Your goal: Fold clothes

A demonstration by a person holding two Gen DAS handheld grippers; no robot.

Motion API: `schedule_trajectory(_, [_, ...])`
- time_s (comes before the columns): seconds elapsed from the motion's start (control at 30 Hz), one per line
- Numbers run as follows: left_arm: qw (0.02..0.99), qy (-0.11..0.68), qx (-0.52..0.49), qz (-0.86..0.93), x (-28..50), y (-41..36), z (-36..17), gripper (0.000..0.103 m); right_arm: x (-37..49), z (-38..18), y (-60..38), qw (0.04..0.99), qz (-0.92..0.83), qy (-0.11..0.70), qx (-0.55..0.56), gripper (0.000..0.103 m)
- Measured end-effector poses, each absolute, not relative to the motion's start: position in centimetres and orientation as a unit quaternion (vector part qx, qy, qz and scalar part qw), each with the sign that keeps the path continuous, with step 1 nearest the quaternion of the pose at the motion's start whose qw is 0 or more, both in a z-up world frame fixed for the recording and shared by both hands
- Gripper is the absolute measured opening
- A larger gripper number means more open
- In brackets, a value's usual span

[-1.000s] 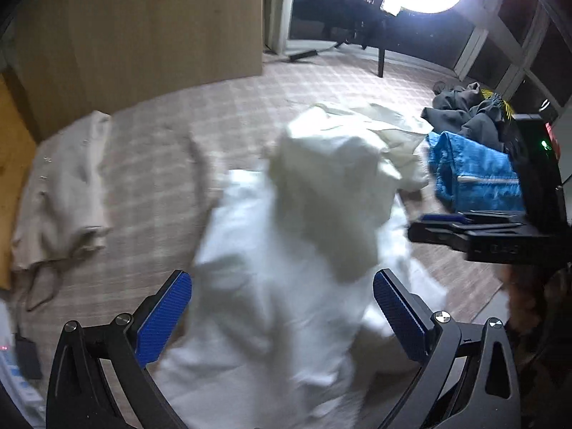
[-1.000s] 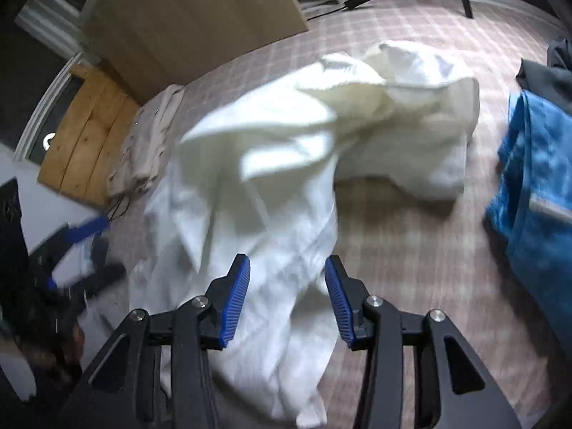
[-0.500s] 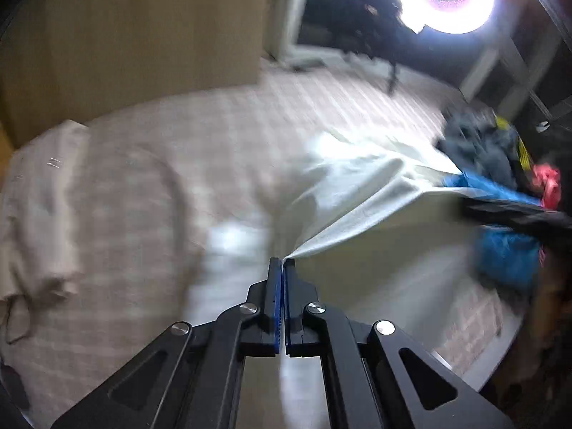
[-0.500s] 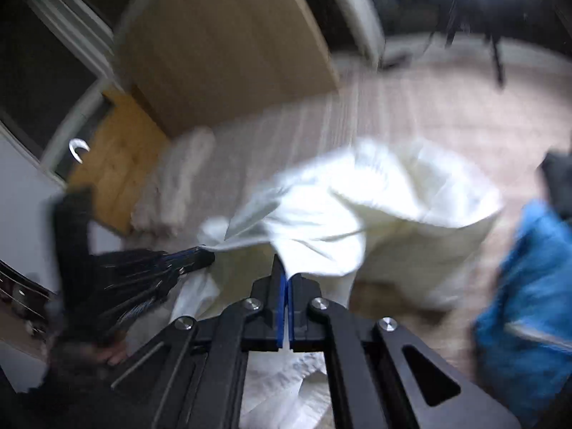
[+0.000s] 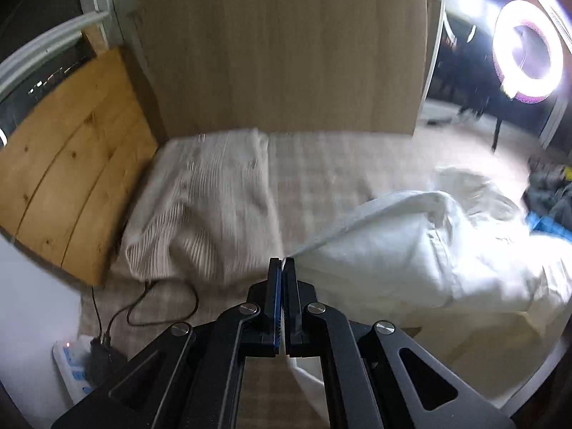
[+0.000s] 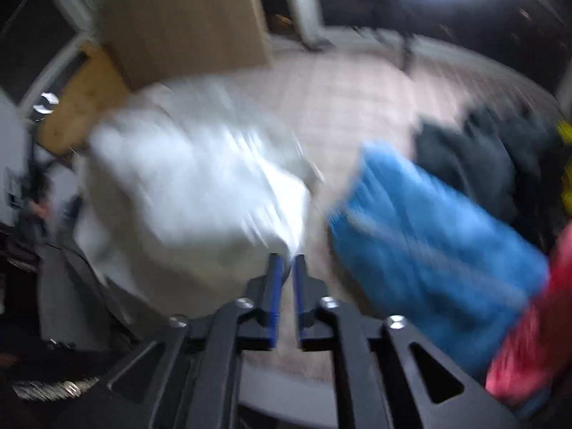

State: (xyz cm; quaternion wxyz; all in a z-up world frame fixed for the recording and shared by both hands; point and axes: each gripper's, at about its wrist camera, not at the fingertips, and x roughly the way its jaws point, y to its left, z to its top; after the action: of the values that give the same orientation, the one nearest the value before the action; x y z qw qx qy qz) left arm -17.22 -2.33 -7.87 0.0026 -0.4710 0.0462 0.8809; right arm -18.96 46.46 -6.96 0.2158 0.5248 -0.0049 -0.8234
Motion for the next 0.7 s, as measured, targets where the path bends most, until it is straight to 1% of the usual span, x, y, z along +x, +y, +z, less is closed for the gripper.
schedule_trajectory(0.03, [-0.001,0.049,-0.476,0.878,-17.0,-2.4,-8.6,0.000,-20.8,-6.4,45.2,0.232,-0.834,0.024,0.500,0.063])
schedule_trajectory(0.07, [-0.005,0.049,-0.481,0.875,-16.9,-2.5,-9.3,0.000,-23.0,-5.9,43.4,0.252,-0.846,0.067,0.464,0.070])
schedule_trajectory(0.1, [-0.011,0.046,-0.485,0.873,-17.0,-2.7,-9.8,0.000,-25.0,-5.7,41.7,0.271,-0.852,0.102,0.437,0.070])
schedule_trajectory(0.13, [-0.016,0.042,-0.489,0.871,-17.1,-2.9,-10.3,0.000,-27.1,-6.6,40.2,0.286,-0.845,0.125,0.435,0.070])
schedule_trajectory(0.23, [-0.032,0.027,-0.497,0.867,-17.3,-3.8,-11.0,0.000,-33.8,-10.9,35.4,0.323,-0.800,0.187,0.469,0.070])
schedule_trajectory(0.33, [-0.049,0.029,-0.499,0.865,-16.5,-4.3,-10.7,0.000,-36.7,-16.5,33.4,0.365,-0.737,0.226,0.522,0.070])
schedule_trajectory(0.4, [-0.050,0.028,-0.501,0.864,-15.9,-4.5,-10.4,0.001,-37.5,-19.5,33.4,0.391,-0.705,0.229,0.546,0.070])
schedule_trajectory(0.6, [-0.054,0.036,-0.506,0.860,-16.3,-4.4,-10.6,0.001,-37.4,-23.2,32.1,0.427,-0.653,0.226,0.583,0.070])
schedule_trajectory(0.63, [-0.054,0.032,-0.505,0.861,-16.4,-4.3,-10.4,0.001,-37.0,-23.4,31.7,0.432,-0.651,0.230,0.581,0.054])
schedule_trajectory(0.7, [-0.051,0.024,-0.501,0.864,-16.5,-4.4,-9.9,0.000,-36.3,-23.2,31.3,0.439,-0.649,0.225,0.579,0.002])
